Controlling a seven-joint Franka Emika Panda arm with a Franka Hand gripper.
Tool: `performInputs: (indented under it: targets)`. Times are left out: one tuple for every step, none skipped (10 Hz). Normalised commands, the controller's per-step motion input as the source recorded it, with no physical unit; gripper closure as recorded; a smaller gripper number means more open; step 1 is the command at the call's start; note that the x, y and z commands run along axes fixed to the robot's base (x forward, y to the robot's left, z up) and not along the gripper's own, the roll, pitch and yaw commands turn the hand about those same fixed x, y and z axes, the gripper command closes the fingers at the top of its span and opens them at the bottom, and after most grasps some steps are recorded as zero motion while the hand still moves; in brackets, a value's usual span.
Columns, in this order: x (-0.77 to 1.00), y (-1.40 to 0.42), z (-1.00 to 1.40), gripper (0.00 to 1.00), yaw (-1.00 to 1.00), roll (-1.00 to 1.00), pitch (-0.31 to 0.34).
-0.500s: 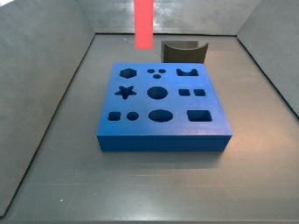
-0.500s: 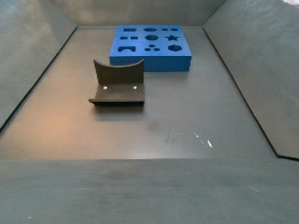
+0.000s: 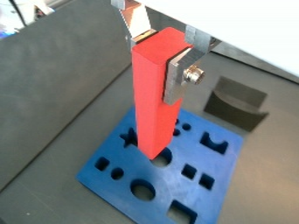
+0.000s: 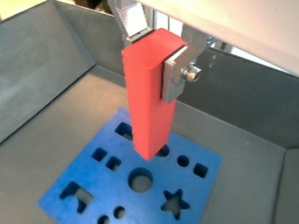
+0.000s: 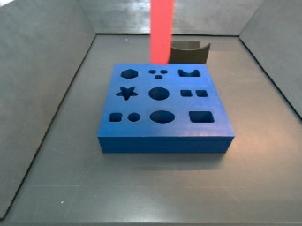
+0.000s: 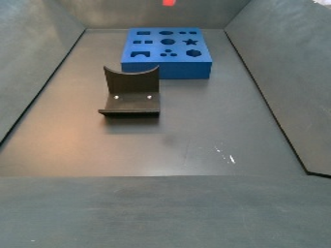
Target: Insert the rectangle object.
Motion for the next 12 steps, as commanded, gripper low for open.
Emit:
performInputs:
  targets:
    - [0.88,-0.22,-0.26,1.0,-0.24,0.13,-0.01]
    - [0.88,-0.22,-0.26,1.0,-0.24,0.13,-0.009]
    - [0.88,-0.22,-0.26,1.0,-0.24,0.13,-0.009]
    - [0.88,-0.22,-0.25,1.0,-0.24,0.13,-0.01]
    - [0.87,-0.22,-0.25,1.0,-0.25,0.13,-0.01]
    - [0.82,-0.22,-0.24,1.0,-0.29,0.13,-0.011]
    - [0.65,-0.21,-0.21,1.0,-0.46,0.12,-0.01]
    - [0.38,-0.15,-0.17,1.0,-0.71,0.1,-0.013]
    - [0.22,-0.11,-0.17,1.0,-0.85,0.09,-0.021]
    - [0.1,-0.08,-0.19,1.0,-0.96,0.09,-0.036]
    - [0.06,-0.07,-0.2,1.0,-1.0,0.09,-0.05]
    - [0.06,-0.06,-0.23,1.0,-1.0,0.09,-0.05]
